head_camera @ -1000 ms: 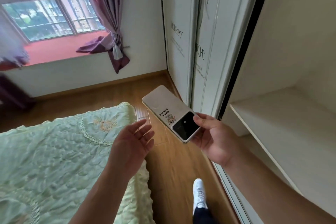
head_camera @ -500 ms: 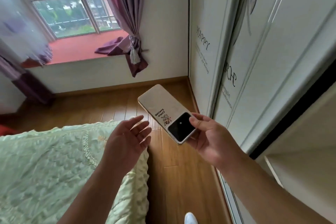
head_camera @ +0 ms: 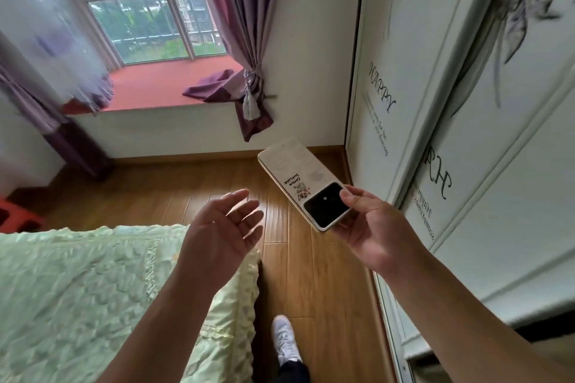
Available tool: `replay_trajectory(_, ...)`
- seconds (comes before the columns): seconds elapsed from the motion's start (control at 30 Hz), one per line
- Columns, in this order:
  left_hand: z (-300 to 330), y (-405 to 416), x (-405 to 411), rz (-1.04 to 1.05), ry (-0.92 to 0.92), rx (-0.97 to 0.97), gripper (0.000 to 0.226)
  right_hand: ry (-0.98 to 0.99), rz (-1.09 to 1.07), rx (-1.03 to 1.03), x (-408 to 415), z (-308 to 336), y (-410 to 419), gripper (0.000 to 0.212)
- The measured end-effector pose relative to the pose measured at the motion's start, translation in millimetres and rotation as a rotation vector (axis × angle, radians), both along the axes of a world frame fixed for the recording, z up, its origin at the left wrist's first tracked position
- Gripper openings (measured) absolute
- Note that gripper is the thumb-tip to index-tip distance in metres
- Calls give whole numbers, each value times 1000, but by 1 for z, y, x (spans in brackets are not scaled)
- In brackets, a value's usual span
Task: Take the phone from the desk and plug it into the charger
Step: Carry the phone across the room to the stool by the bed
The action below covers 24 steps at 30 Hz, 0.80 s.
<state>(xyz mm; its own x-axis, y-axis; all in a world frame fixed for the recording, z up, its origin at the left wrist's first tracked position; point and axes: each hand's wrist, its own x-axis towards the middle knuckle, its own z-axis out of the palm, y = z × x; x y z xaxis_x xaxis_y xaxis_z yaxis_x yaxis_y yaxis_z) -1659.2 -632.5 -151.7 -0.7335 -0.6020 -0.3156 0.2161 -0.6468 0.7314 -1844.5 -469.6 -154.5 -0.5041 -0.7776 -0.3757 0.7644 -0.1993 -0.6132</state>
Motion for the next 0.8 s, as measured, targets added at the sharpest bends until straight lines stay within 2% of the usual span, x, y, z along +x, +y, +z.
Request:
replay_trajectory(0.43, -40, -201, -108, 2, 63, 63, 40, 88, 23, 134, -102, -20, -195, 43)
replay_trajectory(0.6, -30, -275, -134, 18, 71, 57, 38, 120, 29, 149, -130, -9, -277, 45)
replay_trajectory(0.73, -19, -324, -142, 64, 104, 56, 37, 124, 64, 130, -147, 2, -330, 33)
replay_trajectory(0.8, -15, -341, -146, 79, 103, 45, 36, 134, 77, 105, -153, 8, -352, 35)
